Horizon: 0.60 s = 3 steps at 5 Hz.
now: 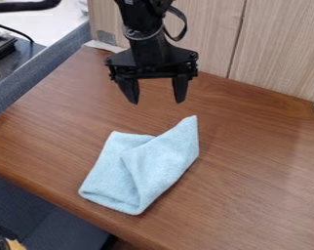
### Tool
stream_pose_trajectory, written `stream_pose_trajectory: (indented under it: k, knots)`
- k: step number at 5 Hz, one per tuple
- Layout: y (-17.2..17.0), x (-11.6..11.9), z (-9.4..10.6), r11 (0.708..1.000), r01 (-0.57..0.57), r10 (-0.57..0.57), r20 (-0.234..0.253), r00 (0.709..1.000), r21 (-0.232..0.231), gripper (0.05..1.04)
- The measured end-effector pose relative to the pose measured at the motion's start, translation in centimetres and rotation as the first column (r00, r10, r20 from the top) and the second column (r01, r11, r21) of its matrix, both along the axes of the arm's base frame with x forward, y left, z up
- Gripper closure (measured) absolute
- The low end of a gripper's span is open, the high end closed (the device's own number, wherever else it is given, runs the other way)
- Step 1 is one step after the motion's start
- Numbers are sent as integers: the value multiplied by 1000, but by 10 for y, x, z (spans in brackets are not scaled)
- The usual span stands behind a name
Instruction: Move the cloth to the left of the table
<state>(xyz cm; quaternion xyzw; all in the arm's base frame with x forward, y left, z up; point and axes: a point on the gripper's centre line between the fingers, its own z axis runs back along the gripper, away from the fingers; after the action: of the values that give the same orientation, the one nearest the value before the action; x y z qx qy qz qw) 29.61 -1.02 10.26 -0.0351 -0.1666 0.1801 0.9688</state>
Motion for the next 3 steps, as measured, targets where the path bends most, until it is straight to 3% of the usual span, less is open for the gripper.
stream_pose_trajectory:
  k: [1, 3]
  knots:
    - [1, -4, -9, 1000, -7, 7, -34, 999, 1, 83]
    - [6, -36, -23, 999, -16, 21, -130, 991, 43, 83]
